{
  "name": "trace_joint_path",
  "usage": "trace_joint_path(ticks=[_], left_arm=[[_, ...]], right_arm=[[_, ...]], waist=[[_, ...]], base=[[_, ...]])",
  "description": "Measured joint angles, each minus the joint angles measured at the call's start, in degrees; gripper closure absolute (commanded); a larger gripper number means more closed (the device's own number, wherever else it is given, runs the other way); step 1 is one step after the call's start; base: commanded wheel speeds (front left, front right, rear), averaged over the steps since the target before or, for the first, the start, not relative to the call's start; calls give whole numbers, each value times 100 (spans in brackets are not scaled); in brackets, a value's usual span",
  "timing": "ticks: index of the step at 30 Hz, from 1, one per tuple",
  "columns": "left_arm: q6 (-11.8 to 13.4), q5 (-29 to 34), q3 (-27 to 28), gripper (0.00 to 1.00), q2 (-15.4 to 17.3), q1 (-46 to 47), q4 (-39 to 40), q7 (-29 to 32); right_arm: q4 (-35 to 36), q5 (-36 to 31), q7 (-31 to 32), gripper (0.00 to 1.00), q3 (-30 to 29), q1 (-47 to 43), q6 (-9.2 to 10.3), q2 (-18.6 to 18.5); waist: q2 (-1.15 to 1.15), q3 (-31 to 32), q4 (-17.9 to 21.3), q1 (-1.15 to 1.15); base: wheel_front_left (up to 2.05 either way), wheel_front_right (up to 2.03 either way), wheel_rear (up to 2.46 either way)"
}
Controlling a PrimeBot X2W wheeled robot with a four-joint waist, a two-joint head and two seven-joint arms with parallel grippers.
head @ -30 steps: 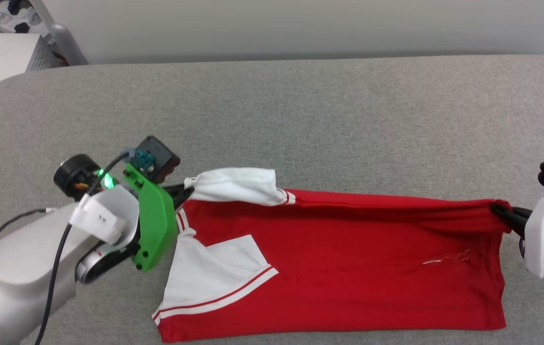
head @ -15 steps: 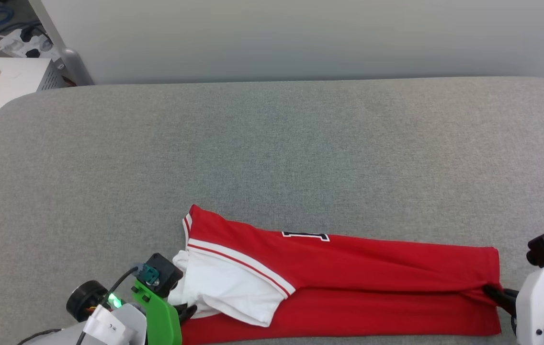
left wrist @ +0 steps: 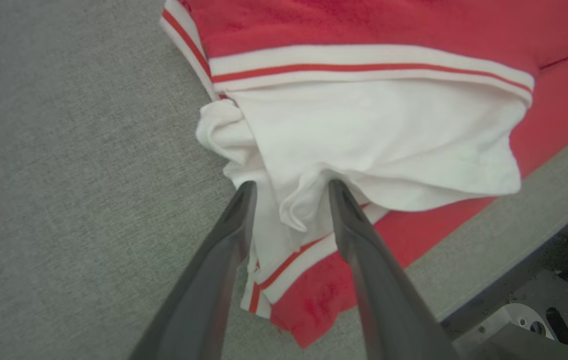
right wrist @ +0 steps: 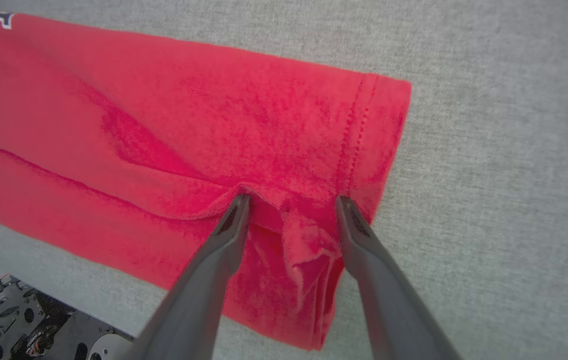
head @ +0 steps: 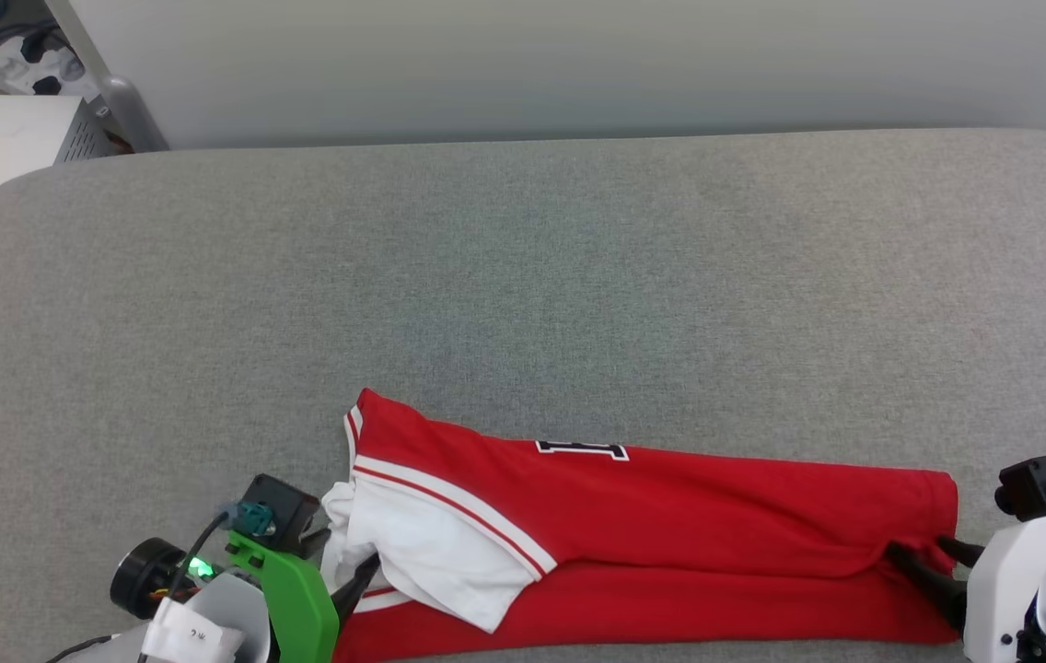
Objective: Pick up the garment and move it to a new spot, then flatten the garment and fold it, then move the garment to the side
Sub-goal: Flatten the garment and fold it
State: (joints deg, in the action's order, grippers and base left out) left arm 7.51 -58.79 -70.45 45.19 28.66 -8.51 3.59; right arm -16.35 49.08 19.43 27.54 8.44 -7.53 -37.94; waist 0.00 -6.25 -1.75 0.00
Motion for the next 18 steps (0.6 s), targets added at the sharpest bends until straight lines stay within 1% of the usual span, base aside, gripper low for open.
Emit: trace_joint_path(ticks=[4,9,13,15,18], left_arm=[[424,47,215,0,3,-202,90,-579],[1067,265,537,0,10,-382,191,-1357],[1470,378,823,0,-25,-504,203,-1707],[1611,453,1011,0,-67,-591,216,-1780],[1786,728,1367,0,-182,-711,292,-1819]], right_arm=[[291,152,-116,0,-186,-41,0,-113],[695,379,-55,0,-621,-187,0,-486],[829,575,267,0,-857,-288,0,-757],[840,671,471,0,-917,-310,0,-835],[782,893,826,0,-982,-360,0,-912]], waist=[[0,154,27,0],[0,316,32,0],[0,351,-1,0],[0,333,-16,0],[0,292,-62,0]], base=[[0,0,0],[0,0,0],[0,0,0],[0,0,0],[0,0,0]])
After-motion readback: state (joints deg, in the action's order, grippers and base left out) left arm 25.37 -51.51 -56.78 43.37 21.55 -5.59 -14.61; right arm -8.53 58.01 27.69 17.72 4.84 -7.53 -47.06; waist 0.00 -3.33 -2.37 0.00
